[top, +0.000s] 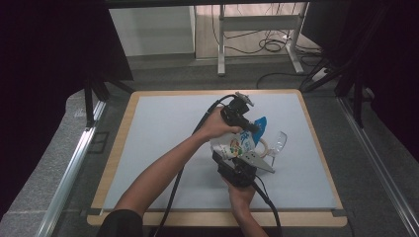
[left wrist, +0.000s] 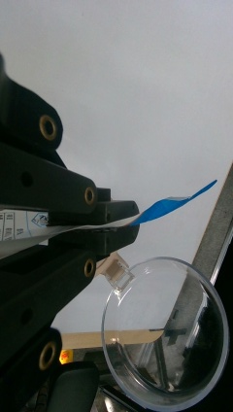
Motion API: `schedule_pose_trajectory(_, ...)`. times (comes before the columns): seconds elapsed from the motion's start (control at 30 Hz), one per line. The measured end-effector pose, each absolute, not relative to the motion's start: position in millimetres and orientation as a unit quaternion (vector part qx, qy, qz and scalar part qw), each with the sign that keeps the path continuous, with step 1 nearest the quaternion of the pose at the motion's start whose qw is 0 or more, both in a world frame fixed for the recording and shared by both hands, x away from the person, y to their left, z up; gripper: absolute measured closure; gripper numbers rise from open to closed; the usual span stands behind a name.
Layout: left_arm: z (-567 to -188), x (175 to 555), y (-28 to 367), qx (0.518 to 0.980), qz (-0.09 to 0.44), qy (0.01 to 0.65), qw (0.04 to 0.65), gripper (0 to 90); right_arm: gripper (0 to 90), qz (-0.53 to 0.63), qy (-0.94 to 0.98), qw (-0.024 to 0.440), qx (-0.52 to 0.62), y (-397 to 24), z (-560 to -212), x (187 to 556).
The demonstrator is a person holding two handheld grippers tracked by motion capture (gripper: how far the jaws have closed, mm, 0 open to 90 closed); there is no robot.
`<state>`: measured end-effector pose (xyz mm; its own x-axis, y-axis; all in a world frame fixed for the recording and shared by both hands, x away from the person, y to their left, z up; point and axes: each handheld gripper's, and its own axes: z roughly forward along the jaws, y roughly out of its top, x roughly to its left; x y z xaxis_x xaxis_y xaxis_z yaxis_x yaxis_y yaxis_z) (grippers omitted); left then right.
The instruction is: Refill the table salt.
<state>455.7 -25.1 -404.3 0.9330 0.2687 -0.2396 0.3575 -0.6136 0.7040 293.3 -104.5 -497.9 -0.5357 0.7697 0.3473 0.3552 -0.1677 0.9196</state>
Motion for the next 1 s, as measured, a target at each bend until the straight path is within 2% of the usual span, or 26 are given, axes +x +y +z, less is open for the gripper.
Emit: schedule_pose_trajectory(1.0, -397.2, 456.1, -28.7, 0.902, -0.051, 0.169, 0.393, 89.6, 56.8, 0.624, 0.608, 0.166, 0.461, -102.4, -492.7, 294.0)
